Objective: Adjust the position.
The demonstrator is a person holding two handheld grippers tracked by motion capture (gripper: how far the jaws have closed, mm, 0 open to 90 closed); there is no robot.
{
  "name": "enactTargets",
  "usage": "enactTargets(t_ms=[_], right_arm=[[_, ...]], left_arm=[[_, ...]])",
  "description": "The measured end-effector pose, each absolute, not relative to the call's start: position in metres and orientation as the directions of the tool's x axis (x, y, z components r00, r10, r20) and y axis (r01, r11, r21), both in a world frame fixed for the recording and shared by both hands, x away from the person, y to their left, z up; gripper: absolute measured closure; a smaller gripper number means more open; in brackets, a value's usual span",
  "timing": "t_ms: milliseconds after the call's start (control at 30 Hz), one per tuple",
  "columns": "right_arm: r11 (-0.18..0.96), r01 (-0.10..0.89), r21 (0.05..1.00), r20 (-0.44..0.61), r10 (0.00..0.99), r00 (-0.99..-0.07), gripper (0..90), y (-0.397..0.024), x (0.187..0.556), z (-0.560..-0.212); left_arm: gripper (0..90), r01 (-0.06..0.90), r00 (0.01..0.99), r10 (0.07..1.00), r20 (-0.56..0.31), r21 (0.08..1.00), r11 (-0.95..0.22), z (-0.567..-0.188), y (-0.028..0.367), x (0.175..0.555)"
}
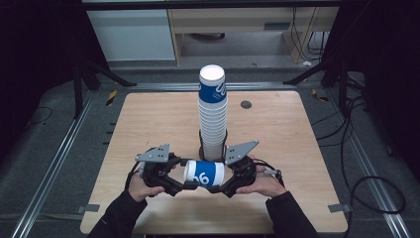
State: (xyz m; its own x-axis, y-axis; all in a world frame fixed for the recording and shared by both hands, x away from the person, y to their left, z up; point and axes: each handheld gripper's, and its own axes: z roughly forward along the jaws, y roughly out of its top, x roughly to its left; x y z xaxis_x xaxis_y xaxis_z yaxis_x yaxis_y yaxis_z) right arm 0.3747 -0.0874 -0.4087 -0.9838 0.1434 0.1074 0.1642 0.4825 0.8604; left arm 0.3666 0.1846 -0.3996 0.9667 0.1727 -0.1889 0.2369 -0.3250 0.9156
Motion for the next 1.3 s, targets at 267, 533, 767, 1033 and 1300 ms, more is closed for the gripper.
enactTargets(t_ms=[267,533,767,1033,1300], right_arm=[[0.521,0.151,0.840,0.066,0.178,-0.982,15.0,-0.097,0.379,-0.406],[0.604,0.125,0.787,0.003,0.200,-0.980,14.9,-0.100,0.385,-0.404],[0.691,0.092,0.717,-0.039,0.171,-0.984,14.9,-0.089,0.391,-0.395],[0.764,0.047,0.643,-0.070,0.120,-0.990,14.9,-0.074,0.394,-0.392],[0.817,0.012,0.576,-0.092,0.079,-0.993,14.9,-0.059,0.392,-0.392]], left_arm=[[17.5,0.230,0.961,0.237,-0.146,0.896,-0.379,-0.397,0.197,0.370],[16.6,0.235,0.956,0.271,-0.114,0.850,-0.472,-0.406,0.195,0.374],[15.6,0.232,0.955,0.282,-0.091,0.823,-0.519,-0.412,0.192,0.375],[14.7,0.223,0.957,0.281,-0.071,0.801,-0.556,-0.416,0.188,0.375],[14.2,0.212,0.960,0.274,-0.057,0.788,-0.578,-0.417,0.184,0.373]])
